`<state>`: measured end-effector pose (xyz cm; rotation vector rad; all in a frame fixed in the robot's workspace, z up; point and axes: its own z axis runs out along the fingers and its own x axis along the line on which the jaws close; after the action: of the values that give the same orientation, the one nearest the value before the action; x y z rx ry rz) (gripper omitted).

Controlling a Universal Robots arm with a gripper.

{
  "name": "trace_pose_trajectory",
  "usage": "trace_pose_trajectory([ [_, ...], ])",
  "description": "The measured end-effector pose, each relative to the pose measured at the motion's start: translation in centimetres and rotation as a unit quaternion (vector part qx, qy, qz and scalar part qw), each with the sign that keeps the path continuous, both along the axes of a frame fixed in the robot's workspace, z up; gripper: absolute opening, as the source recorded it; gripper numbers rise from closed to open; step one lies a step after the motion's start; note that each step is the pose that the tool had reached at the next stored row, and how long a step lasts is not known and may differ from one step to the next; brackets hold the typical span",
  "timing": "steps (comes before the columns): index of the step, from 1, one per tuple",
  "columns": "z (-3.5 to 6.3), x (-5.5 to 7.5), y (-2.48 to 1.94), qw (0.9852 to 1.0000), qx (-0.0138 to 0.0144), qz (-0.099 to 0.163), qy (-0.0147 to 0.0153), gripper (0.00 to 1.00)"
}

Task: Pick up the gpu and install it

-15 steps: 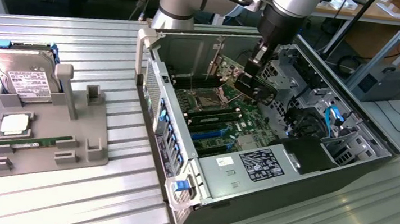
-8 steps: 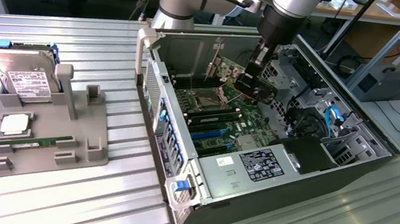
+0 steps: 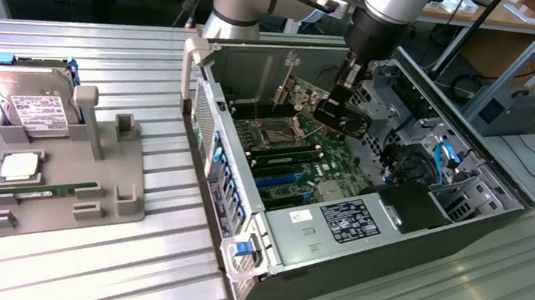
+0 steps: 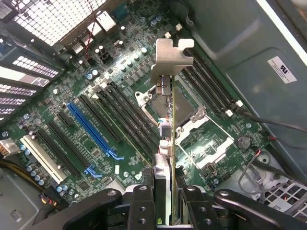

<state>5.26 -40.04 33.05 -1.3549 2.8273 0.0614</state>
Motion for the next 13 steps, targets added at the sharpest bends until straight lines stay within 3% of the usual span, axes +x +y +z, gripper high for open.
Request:
trace_pose_trajectory([
  [5, -0.04, 0.00, 0.00, 0.9995, -0.0001, 0.032, 0.0000, 0.27],
  [13, -0.08, 0.00, 0.00, 0.9966, -0.0001, 0.082, 0.0000, 0.27],
])
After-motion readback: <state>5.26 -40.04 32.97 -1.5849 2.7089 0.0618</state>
